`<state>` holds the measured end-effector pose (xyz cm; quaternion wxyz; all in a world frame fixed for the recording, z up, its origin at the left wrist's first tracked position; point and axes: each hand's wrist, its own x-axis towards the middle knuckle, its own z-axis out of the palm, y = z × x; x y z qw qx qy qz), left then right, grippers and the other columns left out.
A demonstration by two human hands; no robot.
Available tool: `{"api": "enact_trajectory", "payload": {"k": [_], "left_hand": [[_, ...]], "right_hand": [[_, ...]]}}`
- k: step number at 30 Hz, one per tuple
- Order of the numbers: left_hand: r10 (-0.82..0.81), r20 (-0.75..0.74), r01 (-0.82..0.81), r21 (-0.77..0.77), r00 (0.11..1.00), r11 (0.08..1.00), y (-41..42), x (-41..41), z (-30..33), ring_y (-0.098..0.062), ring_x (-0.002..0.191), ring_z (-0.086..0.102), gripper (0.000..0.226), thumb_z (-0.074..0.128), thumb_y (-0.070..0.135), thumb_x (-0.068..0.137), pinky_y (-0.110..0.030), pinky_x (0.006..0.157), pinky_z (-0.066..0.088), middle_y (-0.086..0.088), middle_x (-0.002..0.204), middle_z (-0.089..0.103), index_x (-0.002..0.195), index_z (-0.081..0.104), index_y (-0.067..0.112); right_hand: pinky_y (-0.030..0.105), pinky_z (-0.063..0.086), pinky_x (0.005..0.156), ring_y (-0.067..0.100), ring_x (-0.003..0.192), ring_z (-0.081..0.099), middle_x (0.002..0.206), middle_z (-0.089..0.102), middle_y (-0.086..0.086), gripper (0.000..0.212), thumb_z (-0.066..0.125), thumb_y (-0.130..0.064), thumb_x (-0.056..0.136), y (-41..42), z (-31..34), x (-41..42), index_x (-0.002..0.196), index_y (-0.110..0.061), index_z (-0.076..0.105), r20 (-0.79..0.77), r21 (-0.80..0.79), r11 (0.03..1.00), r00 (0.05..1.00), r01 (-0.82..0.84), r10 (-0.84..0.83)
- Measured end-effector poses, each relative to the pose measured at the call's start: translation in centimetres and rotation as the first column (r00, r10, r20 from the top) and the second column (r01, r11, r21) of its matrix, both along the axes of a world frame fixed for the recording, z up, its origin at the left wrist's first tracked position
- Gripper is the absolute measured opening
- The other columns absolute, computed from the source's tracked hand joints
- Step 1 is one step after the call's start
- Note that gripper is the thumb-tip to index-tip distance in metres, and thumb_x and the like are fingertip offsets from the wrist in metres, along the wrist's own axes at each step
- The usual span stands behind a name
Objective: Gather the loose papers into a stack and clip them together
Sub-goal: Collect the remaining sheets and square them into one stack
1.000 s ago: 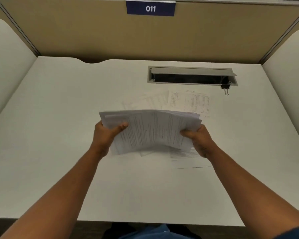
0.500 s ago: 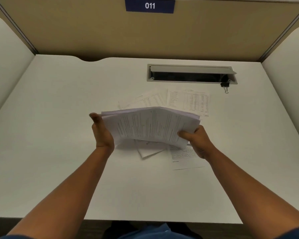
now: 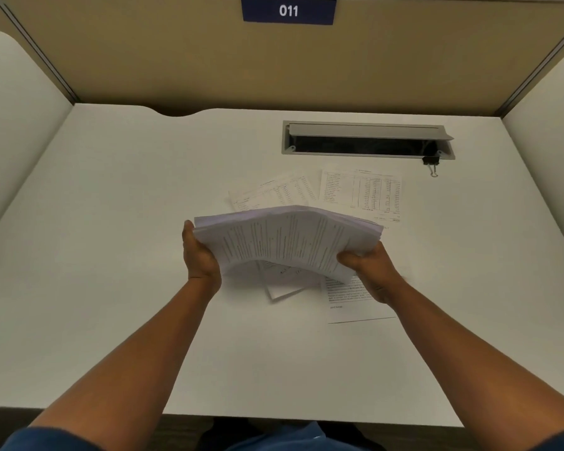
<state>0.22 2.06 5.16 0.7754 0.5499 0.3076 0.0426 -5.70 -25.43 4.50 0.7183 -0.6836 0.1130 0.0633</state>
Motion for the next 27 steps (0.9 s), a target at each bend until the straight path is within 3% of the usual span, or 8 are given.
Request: {"api": "enact_trajectory", "payload": {"k": [4, 7, 9, 12, 17, 19, 22, 27], "left_hand": [[0.033, 0.012, -0.032, -0.015, 0.999, 0.999, 0.3, 0.5, 0.8, 0.002, 0.049, 0.056, 0.038, 0.035, 0.033, 0.105, -0.014, 0.050, 0.043, 0.018, 0.055, 0.057, 0.075, 0.057, 0.025], [0.040, 0.073, -0.039, -0.010, 0.997, 0.999, 0.6, 0.6, 0.9, 0.000, 0.047, 0.054, 0.048, 0.034, 0.029, 0.104, -0.012, 0.047, 0.040, 0.016, 0.052, 0.053, 0.062, 0.056, 0.026], [0.011, 0.084, -0.010, -0.009, 0.996, 1.000, 0.4, -0.1, 0.6, 0.000, 0.046, 0.055, 0.050, 0.034, 0.034, 0.102, -0.013, 0.047, 0.041, 0.017, 0.051, 0.054, 0.059, 0.058, 0.028], [-0.038, 0.076, 0.038, -0.007, 0.996, 0.999, 0.2, -1.1, 0.3, -0.001, 0.047, 0.054, 0.044, 0.040, 0.045, 0.083, -0.015, 0.048, 0.041, 0.017, 0.051, 0.053, 0.046, 0.060, 0.031], [-0.070, 0.128, 0.068, 0.019, 0.989, 0.998, 0.7, -0.6, 1.0, -0.002, 0.051, 0.054, 0.041, 0.035, 0.044, 0.077, -0.015, 0.049, 0.039, 0.018, 0.055, 0.054, 0.049, 0.063, 0.033], [-0.062, 0.135, 0.061, 0.005, 0.989, 0.998, 0.6, -0.7, 0.9, -0.001, 0.049, 0.053, 0.040, 0.036, 0.043, 0.077, -0.015, 0.049, 0.040, 0.018, 0.054, 0.053, 0.048, 0.062, 0.032], [-0.057, 0.086, 0.055, 0.026, 0.995, 0.998, 0.4, -1.4, -0.6, -0.001, 0.051, 0.055, 0.039, 0.037, 0.043, 0.078, -0.022, 0.057, 0.041, 0.018, 0.055, 0.056, 0.051, 0.063, 0.033], [-0.084, 0.133, 0.084, 0.003, 0.988, 0.996, 0.7, -0.9, -0.4, -0.003, 0.051, 0.058, 0.052, 0.031, 0.036, 0.088, -0.015, 0.050, 0.041, 0.017, 0.056, 0.059, 0.053, 0.069, 0.033]], "right_hand": [[0.063, 0.053, 0.094, 0.029, 0.110, 0.065, 0.101, 0.071, 0.004, 0.044, 0.068, -0.009, 0.072, 0.1, 0.9, 0.4, 0.093, -0.046, 0.076, 0.022, -0.015, 1.000, 1.000, -0.009, 0.009], [0.057, 0.056, 0.091, 0.027, 0.106, 0.066, 0.099, 0.071, 0.002, 0.045, 0.065, -0.008, 0.073, -0.3, 1.2, 0.8, 0.096, -0.046, 0.075, 0.036, -0.012, 1.000, 0.999, -0.026, 0.026], [0.052, 0.056, 0.090, 0.025, 0.108, 0.065, 0.101, 0.071, 0.001, 0.046, 0.064, -0.008, 0.071, -0.2, 0.7, 0.4, 0.100, -0.043, 0.073, 0.014, -0.004, 0.999, 0.999, -0.032, 0.032], [0.041, 0.056, 0.089, 0.025, 0.115, 0.063, 0.105, 0.071, 0.000, 0.048, 0.066, -0.007, 0.070, 0.2, -0.3, -0.3, 0.110, -0.033, 0.066, 0.002, -0.014, 1.000, 1.000, -0.005, 0.005], [0.037, 0.059, 0.082, 0.018, 0.104, 0.067, 0.095, 0.074, -0.007, 0.047, 0.066, -0.003, 0.076, -0.1, 0.4, 0.0, 0.098, -0.043, 0.073, 0.015, -0.021, 0.999, 0.999, -0.032, 0.032], [0.034, 0.058, 0.082, 0.018, 0.109, 0.065, 0.100, 0.072, -0.004, 0.046, 0.067, -0.003, 0.075, 0.0, 0.2, -0.1, 0.106, -0.038, 0.068, -0.005, -0.015, 0.999, 1.000, -0.030, 0.030], [0.041, 0.056, 0.091, 0.026, 0.119, 0.060, 0.112, 0.068, 0.007, 0.052, 0.068, -0.009, 0.068, 0.4, -0.4, -0.5, 0.116, -0.029, 0.062, -0.051, -0.026, 0.999, 0.998, -0.034, 0.032], [0.038, 0.057, 0.085, 0.020, 0.105, 0.065, 0.099, 0.070, 0.001, 0.042, 0.066, -0.009, 0.066, 0.2, 0.2, -0.2, 0.103, -0.029, 0.066, -0.054, -0.032, 0.999, 0.998, -0.028, 0.026]]}}
